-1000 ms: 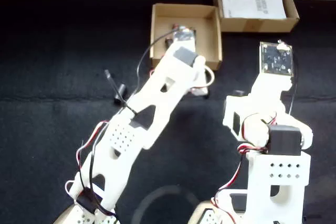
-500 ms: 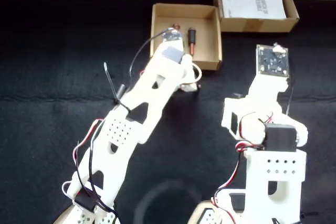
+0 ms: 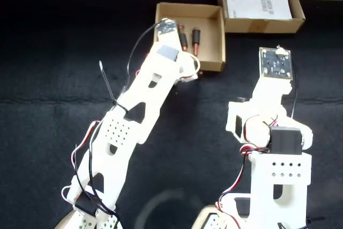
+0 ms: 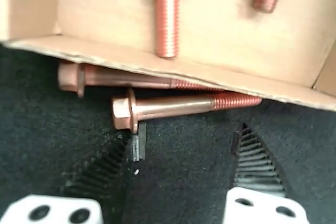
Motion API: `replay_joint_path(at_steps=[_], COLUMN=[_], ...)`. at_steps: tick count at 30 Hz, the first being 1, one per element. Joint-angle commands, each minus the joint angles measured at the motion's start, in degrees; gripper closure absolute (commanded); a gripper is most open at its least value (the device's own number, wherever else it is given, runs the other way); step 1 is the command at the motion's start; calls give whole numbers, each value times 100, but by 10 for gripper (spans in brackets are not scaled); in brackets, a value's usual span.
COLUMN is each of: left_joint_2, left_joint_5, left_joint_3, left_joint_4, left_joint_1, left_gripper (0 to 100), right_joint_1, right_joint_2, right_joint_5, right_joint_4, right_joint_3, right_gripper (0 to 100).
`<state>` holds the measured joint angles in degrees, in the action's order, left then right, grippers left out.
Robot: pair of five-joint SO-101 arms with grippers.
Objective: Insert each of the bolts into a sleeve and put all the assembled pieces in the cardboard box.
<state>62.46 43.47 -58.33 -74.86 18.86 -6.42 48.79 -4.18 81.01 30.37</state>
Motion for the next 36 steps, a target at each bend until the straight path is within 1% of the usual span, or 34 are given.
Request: replay_joint_path(at_steps=[1,5,10,13,15,18,20,21,29,32,36], left_joint_2=[-48,-48,-22,295,426,497,497,505,602,602,602], left_joint_5=[273,765,1336,1618,1635,1609,1407,1284,1213,1196,835], left_joint_3=[-163,-145,-119,-154,-171,-286,-286,-286,-321,-382,-1086], left_joint_4=[229,466,651,870,1064,1196,1204,1204,1152,862,-273], left_joint_1=[-127,-215,-409,-541,-629,-743,-760,-760,-778,-778,-743], left_gripper=[734,734,734,739,784,906,976,994,991,991,991], right_joint_1=[-66,-66,-66,-75,-75,-75,-75,-75,-312,-303,-303], right_joint_2=[92,92,92,92,92,92,92,92,92,92,84], right_joint_5=[79,343,352,422,440,554,554,554,554,554,527], right_joint_4=[-92,-57,-66,-57,-48,-48,-48,-40,268,268,233], right_joint_3=[4,4,4,4,4,4,-13,-13,-48,-48,-48], right_gripper=[992,992,992,992,992,992,992,992,992,992,992])
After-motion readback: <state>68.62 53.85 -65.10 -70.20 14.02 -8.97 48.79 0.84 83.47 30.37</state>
